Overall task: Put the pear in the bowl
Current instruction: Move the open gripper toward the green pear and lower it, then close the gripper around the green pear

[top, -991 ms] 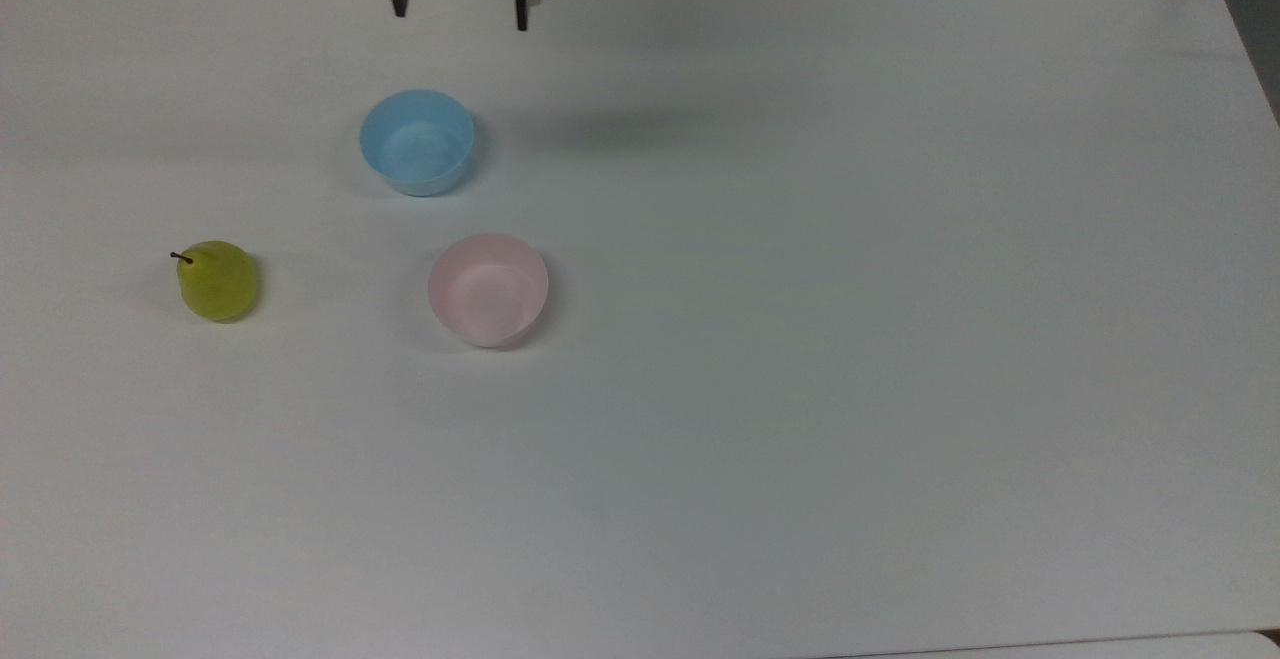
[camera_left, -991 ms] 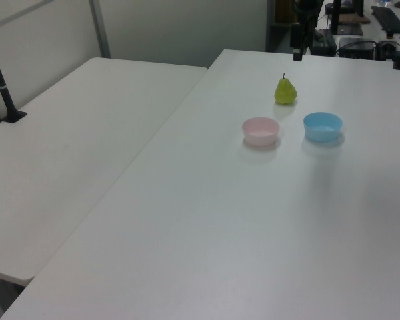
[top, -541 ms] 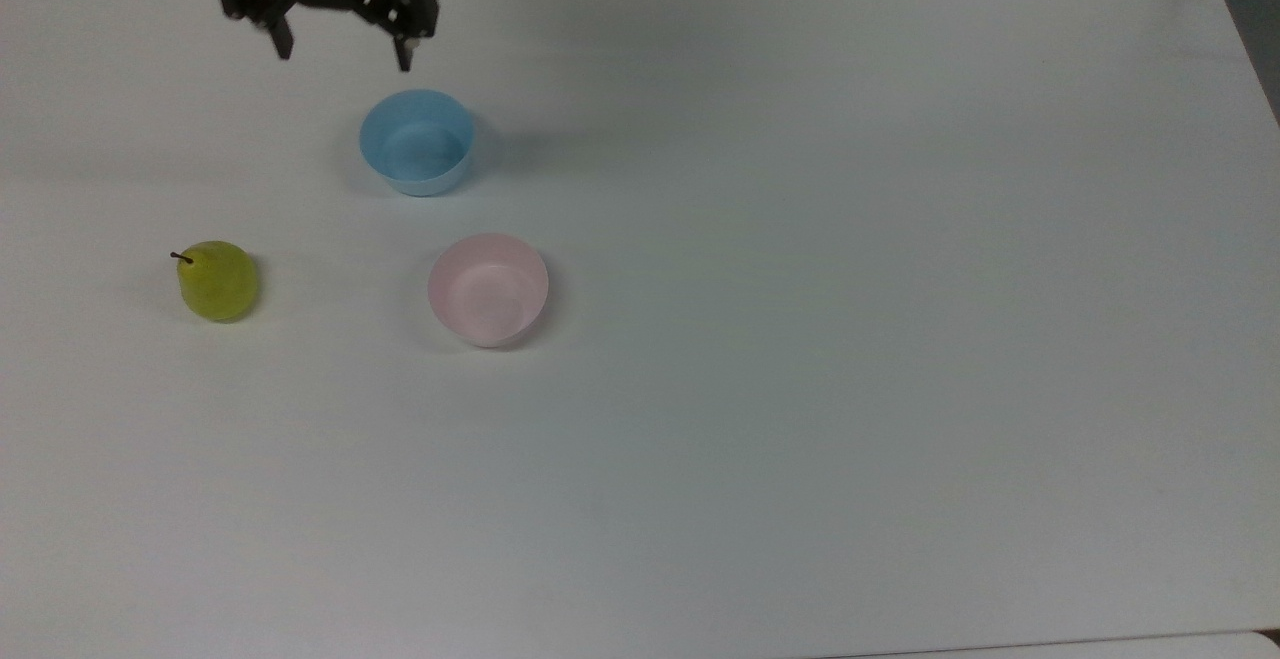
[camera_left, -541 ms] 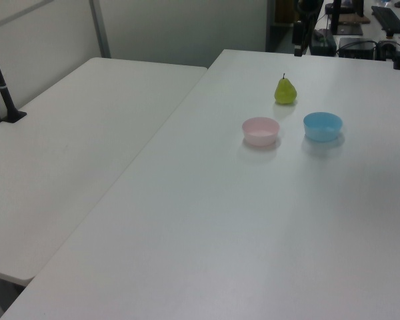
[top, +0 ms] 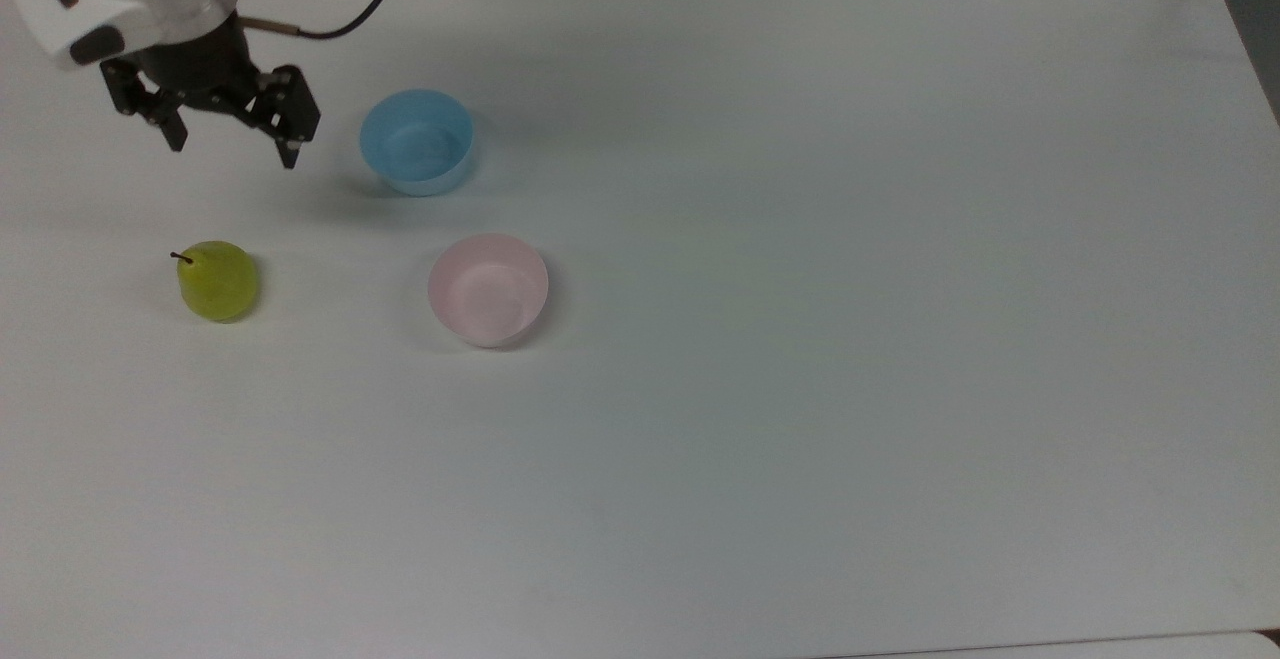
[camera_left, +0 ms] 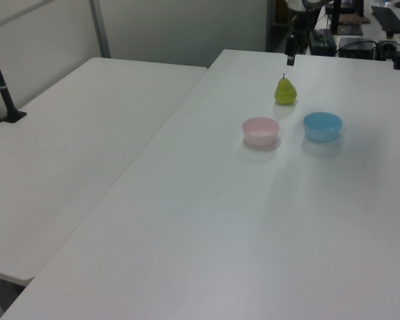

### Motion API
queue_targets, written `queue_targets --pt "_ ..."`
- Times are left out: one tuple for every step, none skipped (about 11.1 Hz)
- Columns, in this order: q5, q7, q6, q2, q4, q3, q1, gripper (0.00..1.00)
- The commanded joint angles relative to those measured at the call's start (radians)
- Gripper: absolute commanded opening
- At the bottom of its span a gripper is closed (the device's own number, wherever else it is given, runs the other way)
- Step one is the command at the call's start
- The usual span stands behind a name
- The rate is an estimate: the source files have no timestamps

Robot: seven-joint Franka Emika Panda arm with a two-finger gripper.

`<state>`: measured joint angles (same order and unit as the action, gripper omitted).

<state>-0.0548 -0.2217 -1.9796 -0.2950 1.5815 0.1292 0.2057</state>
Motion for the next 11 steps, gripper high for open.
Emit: queue_targets --pt "0.004 -0.039 -0.083 -0.110 -0.023 0.001 0.047 1.00" --pt "-0.003 -0.066 -0.094 -0.131 -0.023 0.001 0.060 1.00" --pt "-0.003 -0.089 -0.097 -0.150 -0.023 0.000 0.061 1.00" --pt "-0.003 -0.102 -0.108 -0.170 -0.024 0.001 0.064 1.00" --pt "-0.003 -0.102 -0.154 -0.186 -0.023 0.000 0.064 1.00" --pt "-0.003 -0.102 -0.189 -0.208 -0.023 0.000 0.066 1.00" --pt "-0.003 -0.102 -0.211 -0.237 -0.024 0.000 0.066 1.00" --pt "-0.002 -0.100 -0.234 -0.246 -0.024 0.000 0.066 1.00" --pt "0.000 -0.100 -0.255 -0.251 -0.023 -0.002 0.066 1.00" --pt "0.003 -0.090 -0.283 -0.268 -0.024 -0.002 0.066 1.00" --pt "0.007 -0.085 -0.318 -0.274 -0.024 -0.002 0.066 1.00"
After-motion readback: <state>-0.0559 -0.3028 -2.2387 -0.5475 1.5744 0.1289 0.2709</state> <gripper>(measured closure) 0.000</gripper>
